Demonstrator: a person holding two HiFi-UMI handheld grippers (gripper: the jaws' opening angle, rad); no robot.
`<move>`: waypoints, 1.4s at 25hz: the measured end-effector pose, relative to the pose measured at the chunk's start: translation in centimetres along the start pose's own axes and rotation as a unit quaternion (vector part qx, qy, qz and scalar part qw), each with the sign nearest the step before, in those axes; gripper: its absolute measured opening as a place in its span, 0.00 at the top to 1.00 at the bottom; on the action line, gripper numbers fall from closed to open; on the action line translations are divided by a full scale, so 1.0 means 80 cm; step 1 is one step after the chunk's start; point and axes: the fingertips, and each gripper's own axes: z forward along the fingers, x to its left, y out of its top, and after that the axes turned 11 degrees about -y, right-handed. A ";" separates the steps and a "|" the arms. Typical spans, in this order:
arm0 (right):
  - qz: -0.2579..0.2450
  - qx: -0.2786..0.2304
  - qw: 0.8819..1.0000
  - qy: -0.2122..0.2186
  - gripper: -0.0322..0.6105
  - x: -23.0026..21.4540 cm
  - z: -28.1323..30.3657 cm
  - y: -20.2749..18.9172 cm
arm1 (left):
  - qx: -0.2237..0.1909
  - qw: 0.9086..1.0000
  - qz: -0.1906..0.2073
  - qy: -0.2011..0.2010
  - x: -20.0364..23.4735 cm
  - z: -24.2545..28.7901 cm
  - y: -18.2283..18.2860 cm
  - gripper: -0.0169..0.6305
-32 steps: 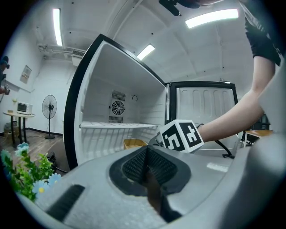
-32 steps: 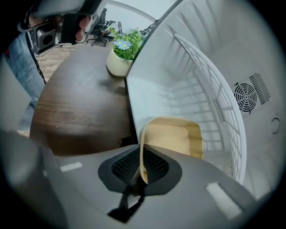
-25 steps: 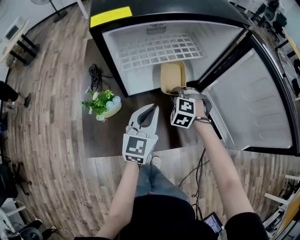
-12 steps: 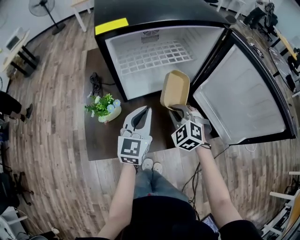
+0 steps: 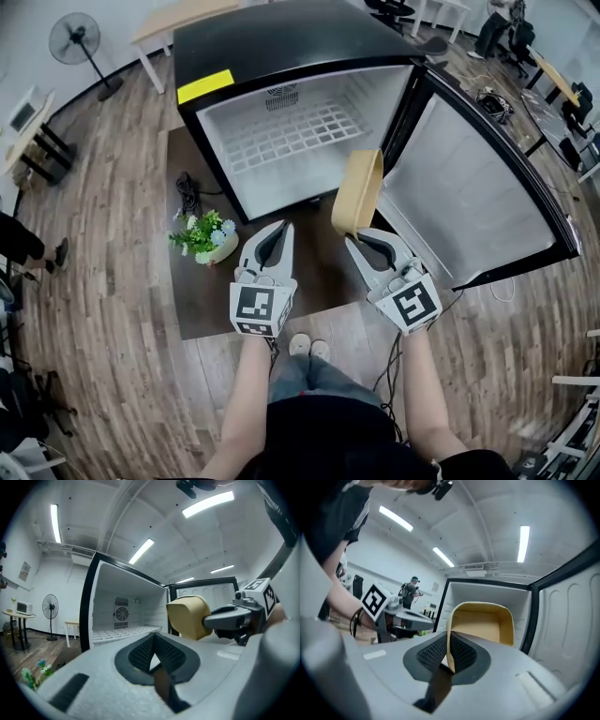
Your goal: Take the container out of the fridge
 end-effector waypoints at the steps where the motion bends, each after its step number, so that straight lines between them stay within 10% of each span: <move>1: 0.025 -0.010 1.000 -0.003 0.90 -0.007 -0.007 0.008 | -0.001 1.000 0.001 -0.001 -0.001 0.001 0.002 0.96; 12: 0.167 -0.108 0.979 -0.051 0.91 -0.068 -0.068 0.043 | -0.013 1.000 0.020 0.004 -0.006 -0.013 0.027 0.97; 35: 0.201 -0.083 0.969 -0.116 0.91 -0.096 -0.095 0.012 | -0.020 0.999 0.019 0.019 -0.004 -0.044 0.032 0.97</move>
